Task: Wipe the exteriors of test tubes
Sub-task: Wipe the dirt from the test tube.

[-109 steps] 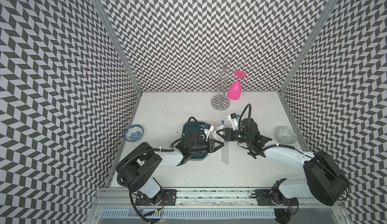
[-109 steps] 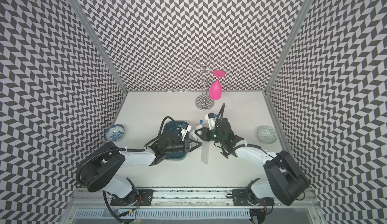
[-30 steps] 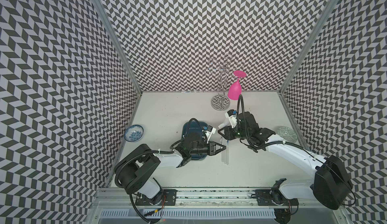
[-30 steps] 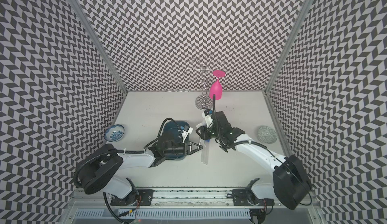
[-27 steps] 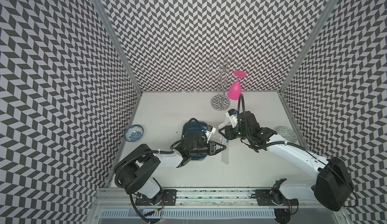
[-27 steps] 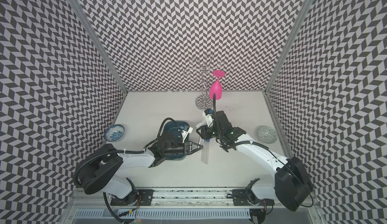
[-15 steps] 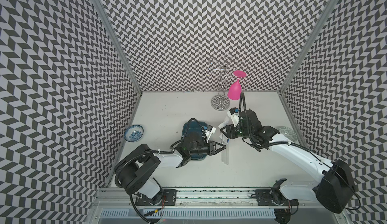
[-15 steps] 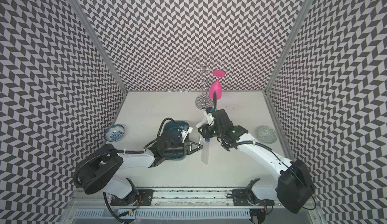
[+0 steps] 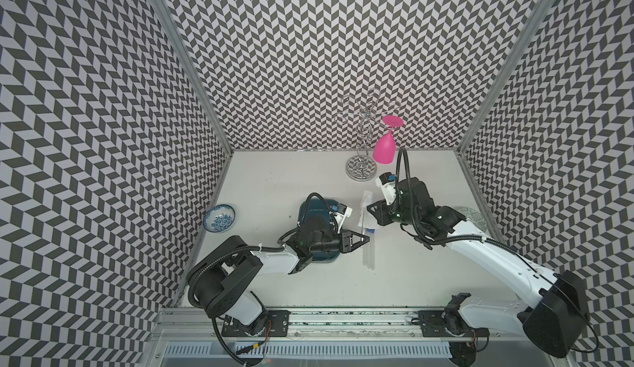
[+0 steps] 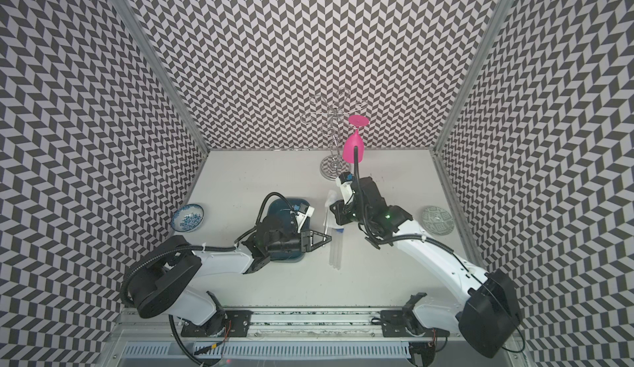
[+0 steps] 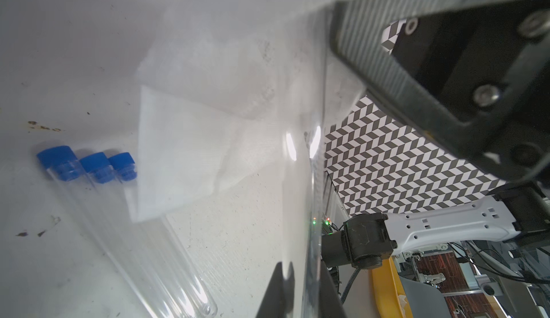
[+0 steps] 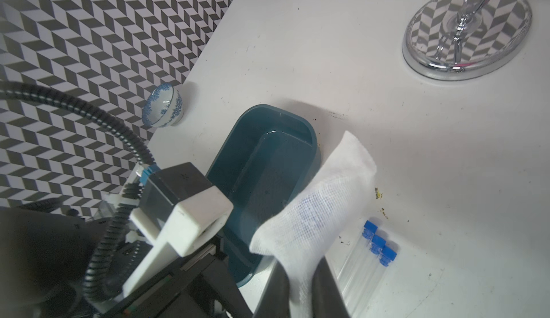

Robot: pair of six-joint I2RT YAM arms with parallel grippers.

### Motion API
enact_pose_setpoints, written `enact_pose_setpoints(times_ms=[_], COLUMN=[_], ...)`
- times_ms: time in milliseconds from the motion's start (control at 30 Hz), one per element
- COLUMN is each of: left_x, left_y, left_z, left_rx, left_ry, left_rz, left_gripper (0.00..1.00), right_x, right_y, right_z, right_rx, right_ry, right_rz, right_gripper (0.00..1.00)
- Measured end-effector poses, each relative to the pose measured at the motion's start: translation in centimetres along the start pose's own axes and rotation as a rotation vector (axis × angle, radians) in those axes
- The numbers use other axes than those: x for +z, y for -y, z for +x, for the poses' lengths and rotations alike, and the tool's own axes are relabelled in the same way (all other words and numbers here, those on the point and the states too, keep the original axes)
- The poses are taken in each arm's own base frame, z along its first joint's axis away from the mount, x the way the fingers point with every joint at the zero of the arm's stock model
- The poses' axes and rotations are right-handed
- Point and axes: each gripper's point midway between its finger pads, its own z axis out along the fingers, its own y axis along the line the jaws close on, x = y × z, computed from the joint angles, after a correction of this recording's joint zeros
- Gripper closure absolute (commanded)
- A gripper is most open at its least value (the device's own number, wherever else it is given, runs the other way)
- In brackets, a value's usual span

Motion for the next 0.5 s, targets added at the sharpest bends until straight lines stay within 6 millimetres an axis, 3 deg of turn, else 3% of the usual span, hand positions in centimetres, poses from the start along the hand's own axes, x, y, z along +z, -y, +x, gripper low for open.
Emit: enact_pose_setpoints(times_ms=[500], left_x=[-0.1], left_y=[0.0], left_z=[-0.1], left_rx=[0.001], left_ry=[0.003], left_rz=[0.003], left_gripper=[0.9], right_x=[0.3], right_y=[-3.0], right_z=[1.3], right_rx=[-0.093], right_ry=[-0.032], right_rz=[-0.068], right_gripper=[0.88])
